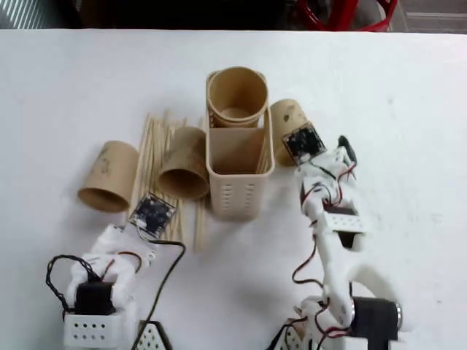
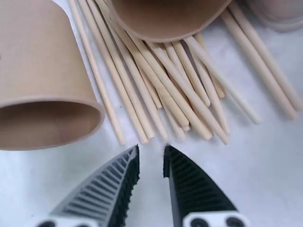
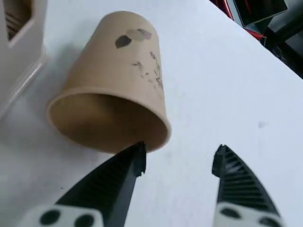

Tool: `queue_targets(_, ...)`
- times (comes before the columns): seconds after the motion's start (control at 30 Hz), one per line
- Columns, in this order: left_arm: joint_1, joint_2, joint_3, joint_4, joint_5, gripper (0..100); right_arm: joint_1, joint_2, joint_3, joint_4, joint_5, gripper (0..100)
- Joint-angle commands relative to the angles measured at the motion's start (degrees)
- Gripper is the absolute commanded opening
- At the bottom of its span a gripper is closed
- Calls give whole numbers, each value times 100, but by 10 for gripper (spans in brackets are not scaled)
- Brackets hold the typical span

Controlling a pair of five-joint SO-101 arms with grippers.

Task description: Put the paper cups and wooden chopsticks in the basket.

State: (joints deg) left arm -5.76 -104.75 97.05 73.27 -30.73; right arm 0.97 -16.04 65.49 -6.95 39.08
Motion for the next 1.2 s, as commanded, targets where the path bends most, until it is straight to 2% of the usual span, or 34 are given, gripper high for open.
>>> queue_targets(0.0, -31, 40, -9, 88, -18, 102, -171, 198, -545, -127, -53, 237)
queue_targets(0.27, -31, 40, -9, 88, -18, 102, -145, 1270, -1609, -127, -62, 230)
queue_targets(0.33, -31, 40, -9, 88, -18, 102, -127, 1508, -1793, -127, -79, 182)
queue_targets(0.43, -31, 40, -9, 88, -18, 102, 4, 1675, -1908, -127, -105, 26)
queue_targets(0.47, -31, 40, -9, 88, -18, 102, 92, 1657, -1908, -101, -105, 5)
queue_targets(0.5, -31, 40, -9, 88, -18, 102, 198, 1604, -1890, -92, -105, 33)
queue_targets(0.63, -31, 40, -9, 88, -18, 102, 681, 1130, -1881, 374, -114, 20)
queue_targets(0.87, -31, 40, -9, 88, -18, 102, 1323, -752, -1899, 2712, -105, 18)
queue_targets(1.07, -31, 40, -9, 88, -18, 102, 1024, -2598, -2673, 5947, -105, 18)
queue_targets(1.17, -31, 40, -9, 88, -18, 102, 690, -3222, -3402, 6949, -484, 18)
